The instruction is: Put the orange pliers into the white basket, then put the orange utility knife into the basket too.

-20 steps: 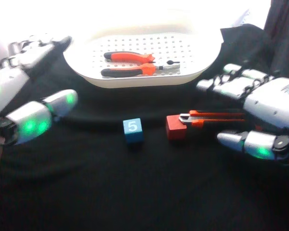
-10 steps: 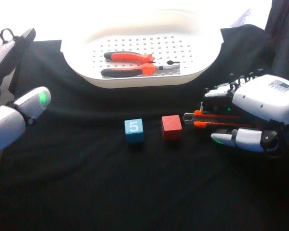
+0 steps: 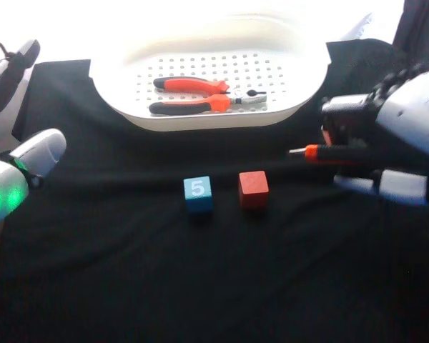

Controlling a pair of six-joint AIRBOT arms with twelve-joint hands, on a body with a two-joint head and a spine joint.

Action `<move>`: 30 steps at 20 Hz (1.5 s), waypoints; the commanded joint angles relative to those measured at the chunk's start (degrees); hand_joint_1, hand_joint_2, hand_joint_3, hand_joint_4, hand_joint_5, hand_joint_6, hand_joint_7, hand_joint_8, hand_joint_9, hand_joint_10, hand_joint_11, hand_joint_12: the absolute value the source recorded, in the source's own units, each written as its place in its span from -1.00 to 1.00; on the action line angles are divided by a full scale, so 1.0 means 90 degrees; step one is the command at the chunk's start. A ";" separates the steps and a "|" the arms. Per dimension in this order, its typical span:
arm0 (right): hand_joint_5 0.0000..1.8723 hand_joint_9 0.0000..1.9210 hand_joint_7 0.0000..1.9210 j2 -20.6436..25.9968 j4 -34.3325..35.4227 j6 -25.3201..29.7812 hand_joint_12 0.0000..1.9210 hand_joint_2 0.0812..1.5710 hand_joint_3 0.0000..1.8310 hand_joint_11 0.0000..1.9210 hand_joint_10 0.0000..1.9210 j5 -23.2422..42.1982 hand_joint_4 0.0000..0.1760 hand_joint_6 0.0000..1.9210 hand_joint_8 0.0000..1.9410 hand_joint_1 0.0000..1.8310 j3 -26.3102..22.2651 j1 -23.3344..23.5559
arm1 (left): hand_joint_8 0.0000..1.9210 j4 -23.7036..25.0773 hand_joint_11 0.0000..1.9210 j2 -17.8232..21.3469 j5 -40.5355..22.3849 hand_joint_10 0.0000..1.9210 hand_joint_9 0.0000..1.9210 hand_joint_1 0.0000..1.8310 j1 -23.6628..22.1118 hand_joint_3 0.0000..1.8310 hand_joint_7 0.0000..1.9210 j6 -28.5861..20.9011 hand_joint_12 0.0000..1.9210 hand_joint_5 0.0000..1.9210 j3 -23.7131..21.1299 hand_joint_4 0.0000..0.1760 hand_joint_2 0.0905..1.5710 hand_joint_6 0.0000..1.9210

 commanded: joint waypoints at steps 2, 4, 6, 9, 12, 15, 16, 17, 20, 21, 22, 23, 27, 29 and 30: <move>-0.11 0.34 0.15 0.0166 -0.0121 -0.0009 1.00 0.66 -1.00 0.40 1.00 0.1225 -0.77 1.00 1.00 0.36 -0.0094 0.0139 | -1.00 0.0068 -1.00 0.0037 -0.0819 -1.00 -0.89 -0.70 -0.0022 -1.00 -0.94 -0.0040 -1.00 -0.98 0.0004 -0.25 0.80 -1.00; -0.19 0.34 0.15 0.0179 -0.0246 -0.0010 1.00 0.64 -1.00 0.38 1.00 0.1134 -0.86 1.00 1.00 0.38 -0.0038 0.0484 | -1.00 0.0072 -1.00 0.0037 -0.0824 -1.00 -0.89 -0.70 -0.0022 -1.00 -0.94 -0.0040 -1.00 -0.98 -0.0007 -0.15 0.80 -1.00; -0.19 0.34 0.18 -0.0041 -0.0383 -0.0143 1.00 0.46 -0.68 0.39 1.00 0.0438 -1.00 0.99 1.00 0.32 0.0264 0.1173 | -1.00 0.0110 -1.00 0.0031 -0.0822 -1.00 -0.89 -0.69 -0.0022 -1.00 -0.96 -0.0040 -1.00 -0.99 -0.0019 -0.16 0.80 -1.00; -0.04 0.49 0.29 -0.0824 -0.0700 -0.0199 1.00 0.52 -0.93 0.56 1.00 -0.1088 -1.00 1.00 1.00 0.48 0.1126 0.2321 | -1.00 0.0162 -1.00 0.0033 -0.0794 -1.00 -0.91 -0.73 -0.0022 -1.00 -0.97 -0.0040 -1.00 -1.00 -0.0024 -0.33 0.81 -1.00; 0.00 0.29 0.15 -0.1611 -0.0685 -0.0221 1.00 0.54 -0.95 0.41 1.00 -0.2239 -0.69 1.00 1.00 0.37 0.2065 0.2809 | -1.00 0.0292 -1.00 -0.0032 -0.0624 -1.00 -0.99 -0.61 -0.0079 -1.00 -1.00 -0.0040 -1.00 -1.00 0.0009 -0.48 0.78 -1.00; -0.03 0.22 0.10 -0.2397 -0.0675 -0.0222 1.00 0.57 -0.98 0.31 1.00 -0.3231 0.08 1.00 1.00 0.30 0.2964 0.3057 | -1.00 0.0395 -1.00 -0.0071 -0.0490 -0.99 -0.97 -0.52 -0.0123 -1.00 -1.00 -0.0049 -1.00 -0.98 0.0037 -0.47 0.78 -1.00; -0.02 0.23 0.13 -0.2533 -0.0676 -0.0223 1.00 0.58 -0.98 0.31 1.00 -0.3401 0.40 1.00 1.00 0.27 0.3126 0.3074 | -1.00 0.0409 -1.00 -0.0079 -0.0478 -0.98 -0.93 -0.58 -0.0130 -1.00 -0.99 -0.0061 -1.00 -1.00 0.0048 -0.64 0.79 -1.00; 0.02 0.28 0.18 -0.2670 -0.0676 -0.0228 1.00 0.57 -0.99 0.36 1.00 -0.3625 0.53 1.00 1.00 0.30 0.3290 0.3089 | -0.99 0.0438 -1.00 -0.0086 -0.0464 -0.97 -0.91 -0.61 -0.0148 -1.00 -0.97 -0.0069 -1.00 -1.00 0.0059 -0.80 0.80 -1.00; -0.64 -0.55 -0.54 -0.2742 -0.0675 -0.0249 0.93 0.53 -1.00 -0.61 0.54 -0.3765 -1.00 0.24 0.26 -0.09 0.3352 0.3130 | -1.00 0.0495 -1.00 -0.0091 -0.0412 -0.97 -0.90 -0.65 -0.0221 -1.00 -0.98 -0.0069 -1.00 -1.00 0.0087 -0.61 0.79 -1.00; -0.75 -0.74 -0.67 -0.2741 -0.0675 -0.0249 0.62 0.49 -1.00 -0.92 0.04 -0.3763 -1.00 -0.32 -0.40 -0.18 0.3350 0.3142 | -1.00 0.0496 -0.99 -0.0097 -0.0406 -0.97 -0.89 -0.66 -0.0221 -1.00 -0.97 -0.0069 -1.00 -1.00 0.0091 -0.41 0.77 -1.00; -0.82 -0.87 -0.77 -0.2740 -0.0675 -0.0249 0.03 0.48 -1.00 -0.99 -0.50 -0.3750 -1.00 -0.71 -0.79 -0.25 0.3344 0.3146 | -1.00 0.0501 -0.98 -0.0104 -0.0389 -0.97 -0.90 -0.67 -0.0221 -1.00 -0.97 -0.0069 -0.99 -1.00 0.0095 -0.39 0.78 -1.00; -0.97 -0.98 -0.96 -0.2738 -0.0675 -0.0249 -0.74 0.48 -1.00 -1.00 -0.90 -0.3731 -0.87 -0.94 -0.96 -0.38 0.3336 0.3147 | -0.99 0.0502 -0.97 -0.0106 -0.0397 -0.97 -0.89 -0.67 -0.0221 -1.00 -0.96 -0.0070 -0.98 -1.00 0.0095 -0.38 0.78 -1.00; -1.00 -1.00 -1.00 -0.2512 -0.0676 -0.0249 -1.00 0.51 -1.00 -1.00 -1.00 -0.3519 -0.70 -1.00 -1.00 -0.62 0.3059 0.3147 | -1.00 0.0445 -1.00 -0.0101 -0.0436 -0.99 -0.88 -0.67 -0.0219 -1.00 -0.97 -0.0081 -0.81 -1.00 0.0088 -0.60 0.80 -1.00; -1.00 -1.00 -1.00 -0.2136 -0.0680 -0.0249 -1.00 0.48 -1.00 -1.00 -1.00 -0.3190 -0.60 -1.00 -1.00 -0.59 0.2615 0.3146 | -1.00 0.0446 -1.00 -0.0069 -0.0452 -1.00 -0.88 -0.66 -0.0237 -1.00 -0.97 -0.0078 -0.85 -1.00 0.0078 -0.52 0.79 -1.00; -1.00 -1.00 -1.00 -0.1953 -0.0679 -0.0249 -1.00 0.47 -1.00 -1.00 -1.00 -0.2836 -0.50 -1.00 -1.00 -0.62 0.2276 0.3145 | -1.00 0.0448 -1.00 -0.0036 -0.0481 -1.00 -0.90 -0.69 -0.0242 -1.00 -0.99 -0.0077 -0.90 -1.00 0.0061 -0.53 0.80 -1.00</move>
